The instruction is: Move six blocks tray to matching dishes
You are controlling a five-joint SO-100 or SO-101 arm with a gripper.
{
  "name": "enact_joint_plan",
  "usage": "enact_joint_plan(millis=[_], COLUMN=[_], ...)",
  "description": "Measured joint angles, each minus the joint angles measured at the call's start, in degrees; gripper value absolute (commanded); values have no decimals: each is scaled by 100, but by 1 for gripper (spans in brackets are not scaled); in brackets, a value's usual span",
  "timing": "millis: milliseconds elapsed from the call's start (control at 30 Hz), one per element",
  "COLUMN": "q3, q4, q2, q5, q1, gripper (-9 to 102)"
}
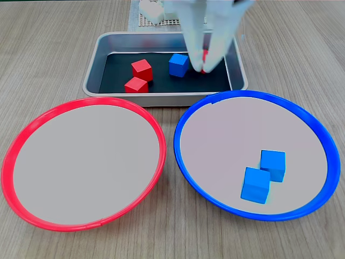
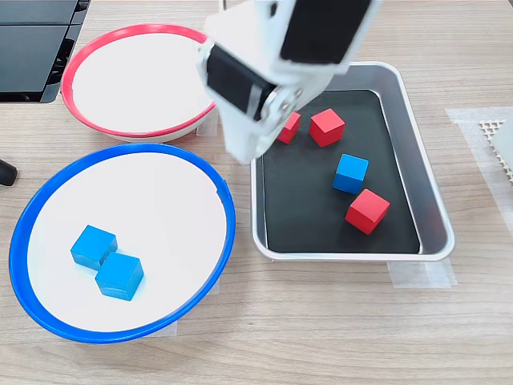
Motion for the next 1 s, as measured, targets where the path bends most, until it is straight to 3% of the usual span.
enact_joint_plan(millis=[67, 167, 267, 400, 633, 867, 1000], q3=[334, 800, 1213, 1521, 1714, 1819, 1802], q4=[606, 782, 404, -536, -1415, -1477, -1266], q2=[422, 782, 835, 554, -79, -272, -272], q5=[-677, -1591, -2408, -2786, -3419, -3806, -3814], q1=[378, 976, 1784, 2206, 2268, 2241, 2145], gripper=[1, 9, 17, 22, 17, 1, 0])
